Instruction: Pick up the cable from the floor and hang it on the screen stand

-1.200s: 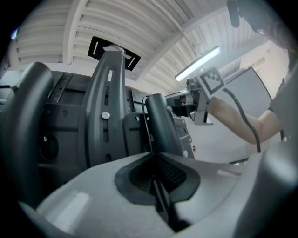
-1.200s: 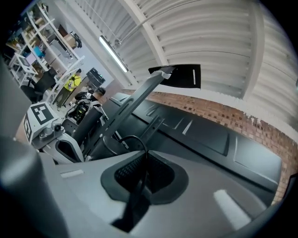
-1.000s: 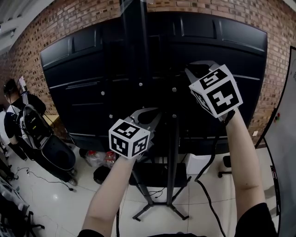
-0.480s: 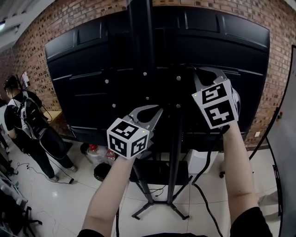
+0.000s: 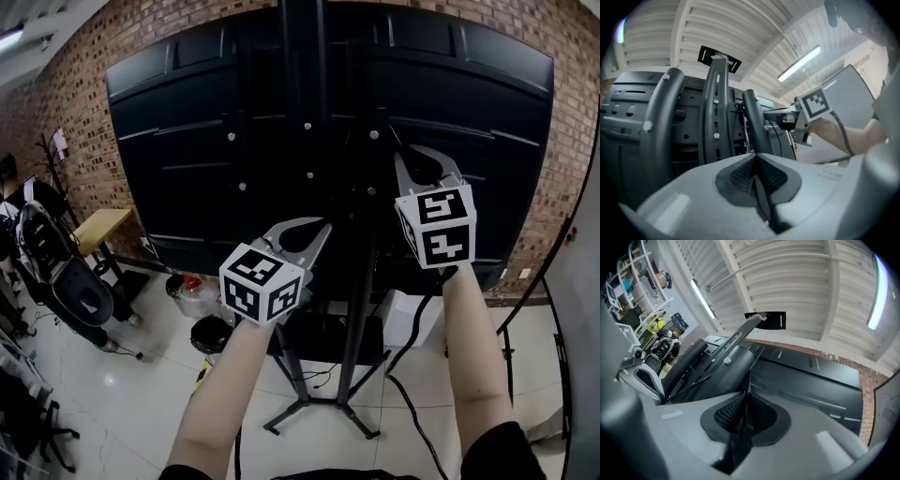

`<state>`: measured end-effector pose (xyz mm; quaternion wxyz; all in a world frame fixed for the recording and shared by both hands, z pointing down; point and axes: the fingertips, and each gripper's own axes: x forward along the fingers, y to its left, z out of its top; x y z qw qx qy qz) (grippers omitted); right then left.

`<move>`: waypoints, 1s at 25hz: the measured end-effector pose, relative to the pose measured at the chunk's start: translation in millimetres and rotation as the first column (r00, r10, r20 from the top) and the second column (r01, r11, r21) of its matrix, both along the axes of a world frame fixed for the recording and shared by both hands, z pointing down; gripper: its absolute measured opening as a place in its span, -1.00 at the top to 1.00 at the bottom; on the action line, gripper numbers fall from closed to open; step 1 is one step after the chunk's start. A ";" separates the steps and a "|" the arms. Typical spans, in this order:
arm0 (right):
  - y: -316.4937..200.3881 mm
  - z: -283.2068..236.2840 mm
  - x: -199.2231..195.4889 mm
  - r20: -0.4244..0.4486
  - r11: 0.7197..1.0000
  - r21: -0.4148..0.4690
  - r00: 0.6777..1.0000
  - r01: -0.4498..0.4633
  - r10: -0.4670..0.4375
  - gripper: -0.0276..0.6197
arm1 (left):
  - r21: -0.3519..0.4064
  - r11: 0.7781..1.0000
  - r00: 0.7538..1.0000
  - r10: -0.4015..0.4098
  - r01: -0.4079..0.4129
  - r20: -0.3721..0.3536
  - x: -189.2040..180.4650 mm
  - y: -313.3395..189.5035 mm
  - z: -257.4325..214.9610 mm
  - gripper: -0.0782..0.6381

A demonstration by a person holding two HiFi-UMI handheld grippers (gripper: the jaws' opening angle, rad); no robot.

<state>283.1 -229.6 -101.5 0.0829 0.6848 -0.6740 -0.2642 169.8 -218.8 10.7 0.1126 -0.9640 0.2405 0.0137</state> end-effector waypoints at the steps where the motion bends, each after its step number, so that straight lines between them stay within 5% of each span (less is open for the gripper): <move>1: 2.4 0.7 -1.2 -0.009 1.000 0.021 1.000 -0.009 0.010 0.81 | -0.009 1.000 1.000 0.002 -0.002 0.005 -1.0 2.2 4.9 0.78; 7: 15.8 25.0 -1.1 -0.030 0.996 0.062 0.998 -0.057 0.059 0.79 | -0.045 0.999 1.000 -0.018 0.019 0.022 -19.9 9.7 24.5 0.78; 15: 62.6 70.3 -32.6 0.041 0.997 0.066 0.998 0.036 -0.039 0.79 | -0.107 0.993 0.999 -0.047 0.046 -0.006 -41.4 24.9 57.1 0.78; 20: 92.9 96.4 -46.2 0.072 0.984 0.169 0.995 0.057 -0.070 0.79 | -0.066 0.997 0.999 -0.045 0.045 0.004 -45.1 49.8 75.8 0.78; 25: 133.2 111.1 -86.0 0.075 0.947 0.267 0.976 0.178 -0.204 0.85 | 0.002 0.999 0.999 -0.037 0.037 0.040 -52.5 87.5 91.5 0.78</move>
